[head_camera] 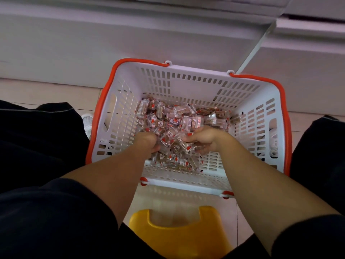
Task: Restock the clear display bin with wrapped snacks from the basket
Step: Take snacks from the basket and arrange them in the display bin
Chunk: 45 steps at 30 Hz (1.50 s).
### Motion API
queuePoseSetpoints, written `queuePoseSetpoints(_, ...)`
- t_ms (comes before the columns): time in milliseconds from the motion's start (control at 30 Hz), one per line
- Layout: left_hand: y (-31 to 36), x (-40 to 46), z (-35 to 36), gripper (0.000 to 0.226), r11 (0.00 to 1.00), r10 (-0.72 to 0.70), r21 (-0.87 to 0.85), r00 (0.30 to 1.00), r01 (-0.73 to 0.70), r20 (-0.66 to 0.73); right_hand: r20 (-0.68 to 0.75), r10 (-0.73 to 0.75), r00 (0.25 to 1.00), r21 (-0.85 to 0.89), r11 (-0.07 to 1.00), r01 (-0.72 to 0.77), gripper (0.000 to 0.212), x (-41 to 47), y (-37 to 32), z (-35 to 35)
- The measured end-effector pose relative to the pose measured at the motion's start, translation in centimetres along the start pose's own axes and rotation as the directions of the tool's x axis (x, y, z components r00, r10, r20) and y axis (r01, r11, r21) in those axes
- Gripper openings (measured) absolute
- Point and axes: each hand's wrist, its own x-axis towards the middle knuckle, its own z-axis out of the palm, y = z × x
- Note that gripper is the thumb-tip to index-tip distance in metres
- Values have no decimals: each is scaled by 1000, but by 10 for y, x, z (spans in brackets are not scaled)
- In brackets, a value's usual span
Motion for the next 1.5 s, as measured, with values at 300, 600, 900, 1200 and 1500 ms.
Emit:
queuePoseSetpoints(300, 57, -90, -23, 21, 977, 196, -185, 774, -104, 602, 34, -410, 911, 364, 854, 371, 30, -72, -52, -7)
queuePoseSetpoints(600, 171, -222, -64, 35, 921, 284, -18, 639, -389, 715, -38, -690, 722, 162, 709, 686, 39, -210, -115, -32)
queuePoseSetpoints(900, 206, -313, -81, 35, 850, 422, -199, 405, -487, 811, -68, -868, 491, 172, 474, 863, 39, -319, -156, -55)
queuePoseSetpoints(1200, 222, -297, -53, 42, 848, 527, -454, 361, -273, 769, -275, -859, 433, 71, 431, 900, 35, -308, -172, -45)
queuePoseSetpoints(1500, 222, -283, -48, 36, 829, 554, -478, 306, -290, 774, -364, -836, 411, -131, 483, 866, 17, -304, -171, -50)
